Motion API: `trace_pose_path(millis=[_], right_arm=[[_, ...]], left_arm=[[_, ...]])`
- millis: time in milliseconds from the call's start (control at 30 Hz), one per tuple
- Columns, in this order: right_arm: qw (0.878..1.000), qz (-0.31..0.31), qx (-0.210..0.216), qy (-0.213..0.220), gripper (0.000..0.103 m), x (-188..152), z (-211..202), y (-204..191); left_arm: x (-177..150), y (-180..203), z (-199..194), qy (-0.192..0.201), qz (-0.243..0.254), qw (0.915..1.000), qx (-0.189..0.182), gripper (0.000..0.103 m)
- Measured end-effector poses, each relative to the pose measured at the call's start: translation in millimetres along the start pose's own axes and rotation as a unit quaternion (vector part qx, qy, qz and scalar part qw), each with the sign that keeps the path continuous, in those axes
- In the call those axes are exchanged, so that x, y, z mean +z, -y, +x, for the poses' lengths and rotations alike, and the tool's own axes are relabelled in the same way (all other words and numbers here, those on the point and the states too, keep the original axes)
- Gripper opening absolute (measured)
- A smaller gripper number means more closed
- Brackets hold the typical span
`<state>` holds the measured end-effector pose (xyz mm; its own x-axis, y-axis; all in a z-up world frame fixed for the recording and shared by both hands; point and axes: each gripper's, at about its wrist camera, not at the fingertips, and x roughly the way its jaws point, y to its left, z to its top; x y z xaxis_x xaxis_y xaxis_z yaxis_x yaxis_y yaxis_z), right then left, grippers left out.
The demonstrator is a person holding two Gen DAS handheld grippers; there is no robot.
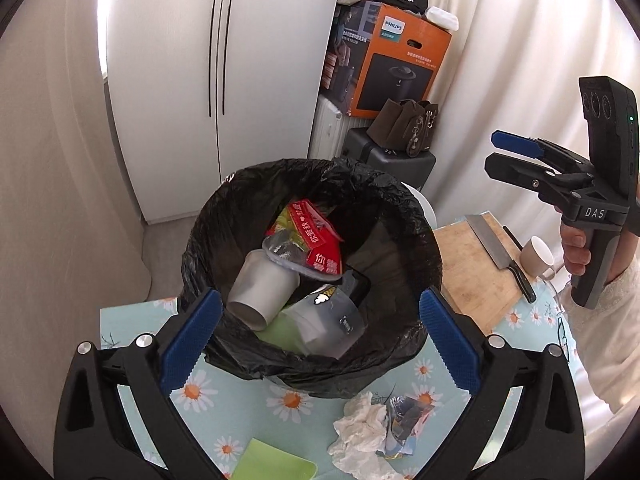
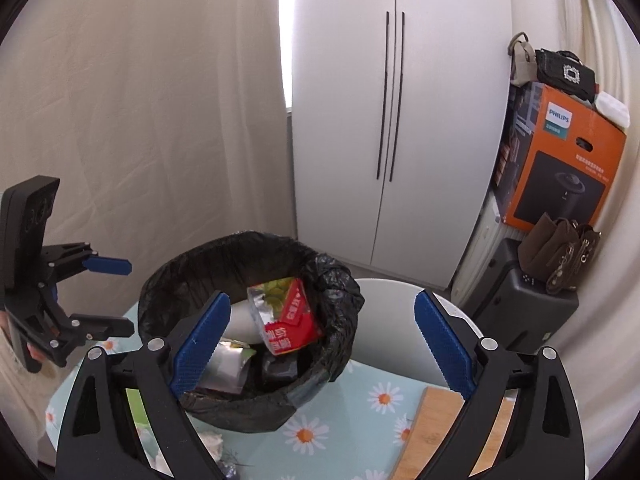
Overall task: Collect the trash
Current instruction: 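Move the left tool to the green plastic piece while the right tool approaches the blue wrapper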
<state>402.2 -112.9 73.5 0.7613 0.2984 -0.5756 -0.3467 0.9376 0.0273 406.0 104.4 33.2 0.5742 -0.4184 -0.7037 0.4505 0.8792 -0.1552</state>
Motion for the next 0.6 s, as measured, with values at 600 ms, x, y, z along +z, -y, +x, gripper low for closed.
trace_pose_path(millis=[600], right_arm=[[1.0, -0.008, 0.001, -0.008, 0.09, -43, -48, -9]], left_arm=[[-43, 28, -43, -0.017, -0.013, 0.9973, 0.07, 0.097]])
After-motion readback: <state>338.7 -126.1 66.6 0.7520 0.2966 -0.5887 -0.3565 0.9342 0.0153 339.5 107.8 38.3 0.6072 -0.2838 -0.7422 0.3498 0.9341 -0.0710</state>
